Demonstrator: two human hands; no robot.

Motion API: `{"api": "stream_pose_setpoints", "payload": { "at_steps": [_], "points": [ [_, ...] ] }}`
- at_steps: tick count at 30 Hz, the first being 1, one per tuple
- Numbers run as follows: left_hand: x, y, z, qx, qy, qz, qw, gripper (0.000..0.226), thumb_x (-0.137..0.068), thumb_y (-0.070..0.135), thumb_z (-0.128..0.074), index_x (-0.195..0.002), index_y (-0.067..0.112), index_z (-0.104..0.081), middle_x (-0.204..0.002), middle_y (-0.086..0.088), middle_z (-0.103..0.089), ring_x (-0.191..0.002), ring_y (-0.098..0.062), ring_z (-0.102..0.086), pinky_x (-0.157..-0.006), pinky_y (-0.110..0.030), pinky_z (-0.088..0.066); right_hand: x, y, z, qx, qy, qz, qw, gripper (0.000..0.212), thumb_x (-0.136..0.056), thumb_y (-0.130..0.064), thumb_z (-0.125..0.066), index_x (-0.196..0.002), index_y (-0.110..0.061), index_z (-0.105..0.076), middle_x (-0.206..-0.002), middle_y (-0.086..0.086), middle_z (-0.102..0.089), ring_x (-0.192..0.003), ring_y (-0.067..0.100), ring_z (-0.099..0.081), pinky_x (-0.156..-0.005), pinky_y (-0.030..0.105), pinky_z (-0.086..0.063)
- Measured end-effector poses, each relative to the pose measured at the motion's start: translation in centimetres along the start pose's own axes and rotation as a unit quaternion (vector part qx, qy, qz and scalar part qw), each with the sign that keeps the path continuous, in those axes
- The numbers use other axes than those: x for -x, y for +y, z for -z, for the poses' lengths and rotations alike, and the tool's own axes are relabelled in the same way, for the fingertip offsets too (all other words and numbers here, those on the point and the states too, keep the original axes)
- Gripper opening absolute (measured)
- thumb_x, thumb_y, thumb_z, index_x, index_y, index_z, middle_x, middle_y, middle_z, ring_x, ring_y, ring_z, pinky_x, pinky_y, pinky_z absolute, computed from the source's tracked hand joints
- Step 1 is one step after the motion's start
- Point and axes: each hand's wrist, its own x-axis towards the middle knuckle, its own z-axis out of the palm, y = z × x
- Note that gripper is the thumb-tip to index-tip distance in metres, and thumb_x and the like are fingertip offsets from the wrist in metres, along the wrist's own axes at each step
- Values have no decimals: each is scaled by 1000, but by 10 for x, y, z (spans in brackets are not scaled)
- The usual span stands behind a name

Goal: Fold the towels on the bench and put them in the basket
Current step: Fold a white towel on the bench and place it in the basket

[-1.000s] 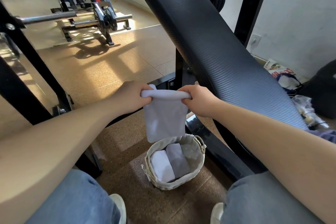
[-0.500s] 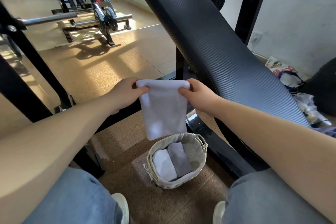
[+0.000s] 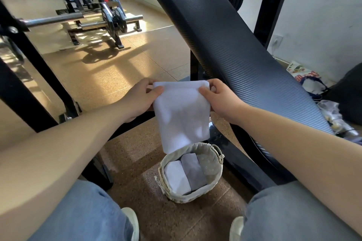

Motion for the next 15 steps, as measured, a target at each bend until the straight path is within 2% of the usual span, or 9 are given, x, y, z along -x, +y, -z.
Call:
{"api": "stream_pose_setpoints", "payload": {
  "at_steps": [2,4,5,6,8,11,13,15],
  "points": [
    [1,1,-2,28,11,0,1000,21,-102,28,-58,-120,28,-47,-107,-11,-67,-91,-23,-69,-76,-36,-61,2,-2,-2,-14,14,-18,1000,35,-103,-37,-54,-135,-27,-43,-114,7,-68,-96,22,-71,-85,50,-61],
    [2,2,-3,26,24,-8,999,10,-104,22,-54,-104,30,-48,-96,-10,-63,-79,-22,-63,-67,-33,-56,2,-4,-2,-59,-10,-44,997,50,-105,-33,-51,-149,-37,-29,-123,7,-61,-97,24,-69,-82,53,-61],
    [3,1,-3,15,24,-11,1000,14,-104,17,-50,-95,28,-51,-91,-9,-60,-75,-22,-57,-65,-32,-52,2,-6,-2,-98,-39,-56,993,57,-105,-28,-50,-153,-41,-22,-124,7,-59,-97,27,-68,-81,53,-61],
    [3,-1,-2,3,21,-10,1000,22,-104,12,-47,-88,26,-54,-88,-8,-57,-74,-23,-52,-65,-33,-48,3,-7,-1,-126,-72,-61,988,63,-106,-21,-51,-154,-44,-17,-124,8,-59,-96,29,-69,-80,51,-61],
    [3,-4,-2,-7,14,0,1000,33,-100,5,-40,-82,24,-61,-90,-7,-58,-79,-24,-50,-71,-36,-44,6,-7,0,-128,-104,-40,986,68,-104,-9,-53,-151,-45,-20,-118,13,-65,-97,34,-71,-79,51,-62],
    [5,-2,-2,51,12,29,998,33,-99,5,-45,-88,24,-70,-102,-5,-66,-89,-23,-59,-79,-39,-51,6,-4,-2,-78,-53,8,996,41,-103,-8,-54,-130,-34,-37,-101,18,-71,-83,28,-72,-79,50,-62],
    [4,1,-3,79,-1,20,997,27,-99,6,-53,-95,25,-72,-112,-8,-67,-97,-23,-64,-91,-41,-54,4,-2,-4,-54,-13,24,998,24,-103,-13,-54,-110,-33,-45,-88,17,-68,-72,26,-64,-72,46,-57],
    [4,2,-3,85,-10,3,996,24,-98,5,-59,-97,25,-73,-116,-9,-68,-104,-23,-67,-99,-41,-54,1,-1,-5,-54,3,33,998,17,-102,-14,-54,-97,-30,-56,-85,19,-67,-72,27,-61,-69,44,-52]
  ]
}}
